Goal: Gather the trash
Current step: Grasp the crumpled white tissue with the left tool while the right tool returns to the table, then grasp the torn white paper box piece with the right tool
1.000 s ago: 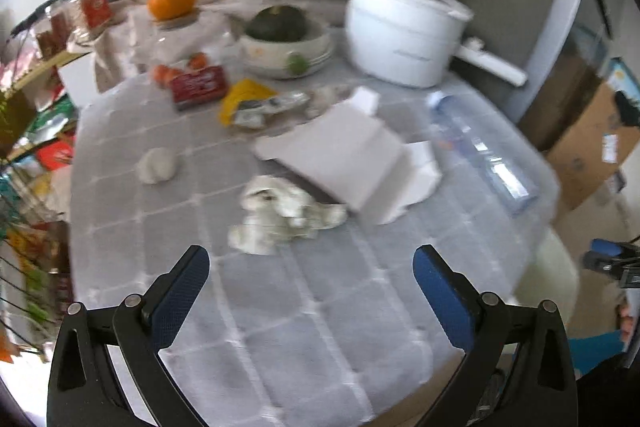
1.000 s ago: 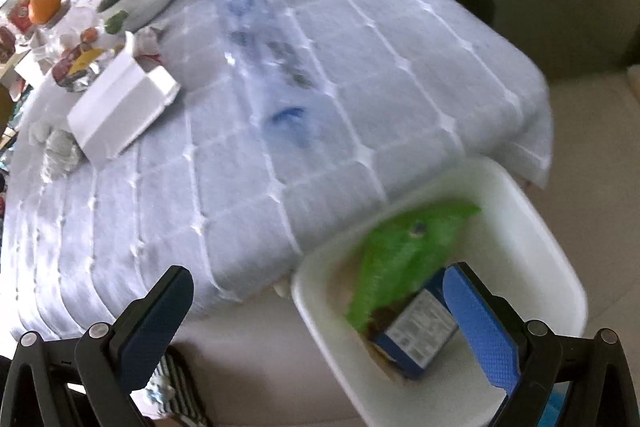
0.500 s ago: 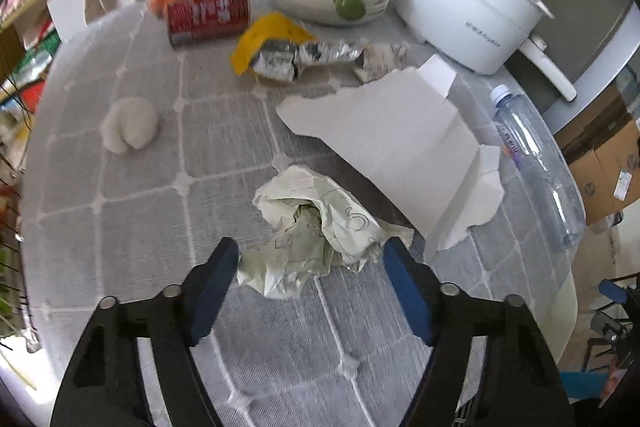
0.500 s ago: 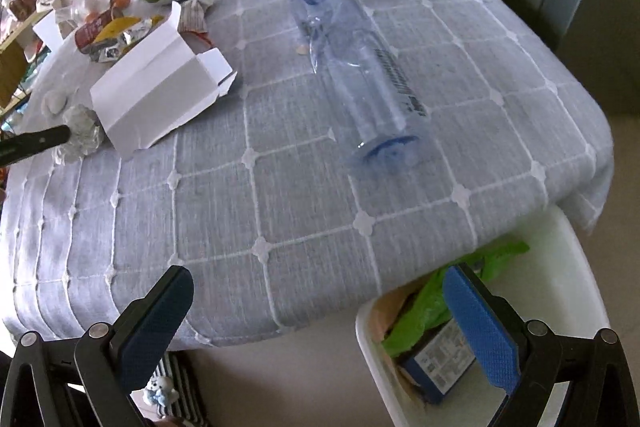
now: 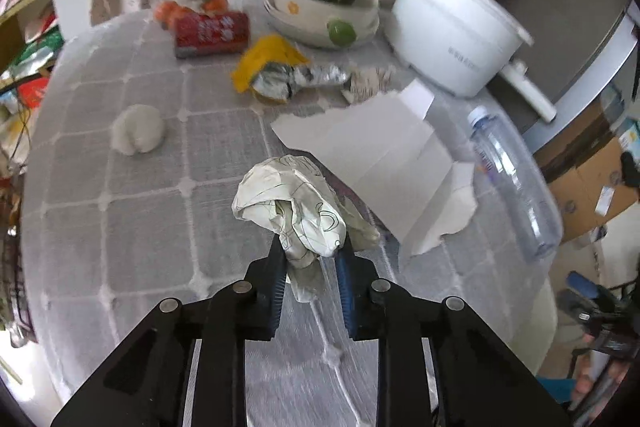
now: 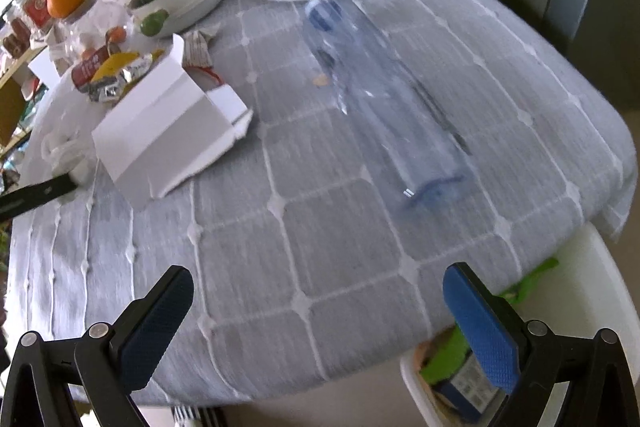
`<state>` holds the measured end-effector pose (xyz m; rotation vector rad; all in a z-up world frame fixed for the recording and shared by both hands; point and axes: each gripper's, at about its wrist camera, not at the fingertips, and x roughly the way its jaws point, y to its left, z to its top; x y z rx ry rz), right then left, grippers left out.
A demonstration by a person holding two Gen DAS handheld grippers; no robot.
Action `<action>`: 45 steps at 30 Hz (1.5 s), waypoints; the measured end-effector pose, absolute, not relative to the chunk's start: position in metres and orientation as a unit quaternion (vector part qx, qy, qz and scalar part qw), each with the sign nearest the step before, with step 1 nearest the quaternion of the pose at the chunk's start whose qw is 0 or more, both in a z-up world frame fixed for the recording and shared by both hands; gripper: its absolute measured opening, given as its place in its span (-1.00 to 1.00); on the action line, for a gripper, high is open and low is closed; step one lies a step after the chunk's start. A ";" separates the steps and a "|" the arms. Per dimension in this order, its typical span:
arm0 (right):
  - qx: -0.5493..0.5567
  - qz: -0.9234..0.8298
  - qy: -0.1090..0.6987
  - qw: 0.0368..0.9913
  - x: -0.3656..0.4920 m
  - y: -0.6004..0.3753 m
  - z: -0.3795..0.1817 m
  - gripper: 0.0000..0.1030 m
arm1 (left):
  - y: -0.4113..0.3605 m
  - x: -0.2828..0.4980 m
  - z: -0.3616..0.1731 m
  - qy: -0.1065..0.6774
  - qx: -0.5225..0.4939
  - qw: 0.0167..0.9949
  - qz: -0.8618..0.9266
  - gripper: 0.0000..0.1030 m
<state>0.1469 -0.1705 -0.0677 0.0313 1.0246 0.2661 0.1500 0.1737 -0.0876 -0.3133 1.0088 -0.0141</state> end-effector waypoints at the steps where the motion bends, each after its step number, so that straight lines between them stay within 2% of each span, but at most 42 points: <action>1: 0.010 0.125 0.480 0.868 0.146 -0.163 -0.067 0.99 | 0.177 0.142 -0.081 0.475 -0.148 0.867 0.000 -0.52; 8: -0.011 0.140 0.441 0.887 0.148 -0.095 -0.077 0.95 | 0.204 0.099 -0.055 0.441 -0.158 0.883 0.020 -0.52; 15: -0.066 0.157 0.421 0.891 0.155 -0.011 -0.106 0.83 | 0.229 0.088 -0.064 0.449 -0.163 0.878 0.031 -0.52; 20: -0.122 0.130 0.412 0.893 0.171 0.025 -0.134 0.60 | 0.237 0.089 -0.068 0.451 -0.172 0.875 0.029 -0.52; 27: -0.149 0.109 0.380 0.907 0.183 0.037 -0.144 0.41 | 0.228 0.094 -0.066 0.450 -0.160 0.878 0.021 -0.52; 30: -0.158 0.113 0.371 0.908 0.184 0.038 -0.142 -0.01 | 0.224 0.095 -0.064 0.450 -0.156 0.879 0.020 -0.52; 32: -0.170 0.105 0.363 0.910 0.181 0.037 -0.138 -0.43 | 0.221 0.095 -0.062 0.447 -0.157 0.880 0.020 -0.52; 37: -0.127 0.110 0.349 0.922 0.173 0.006 -0.107 -0.88 | 0.207 0.093 -0.051 0.432 -0.154 0.889 0.011 -0.52; 39: -0.092 0.127 0.351 0.923 0.168 -0.014 -0.092 -0.98 | 0.196 0.092 -0.045 0.426 -0.148 0.892 0.004 -0.52; 45: 0.022 0.165 0.344 0.924 0.145 -0.098 -0.037 -1.00 | 0.156 0.085 -0.031 0.411 -0.141 0.900 -0.028 -0.52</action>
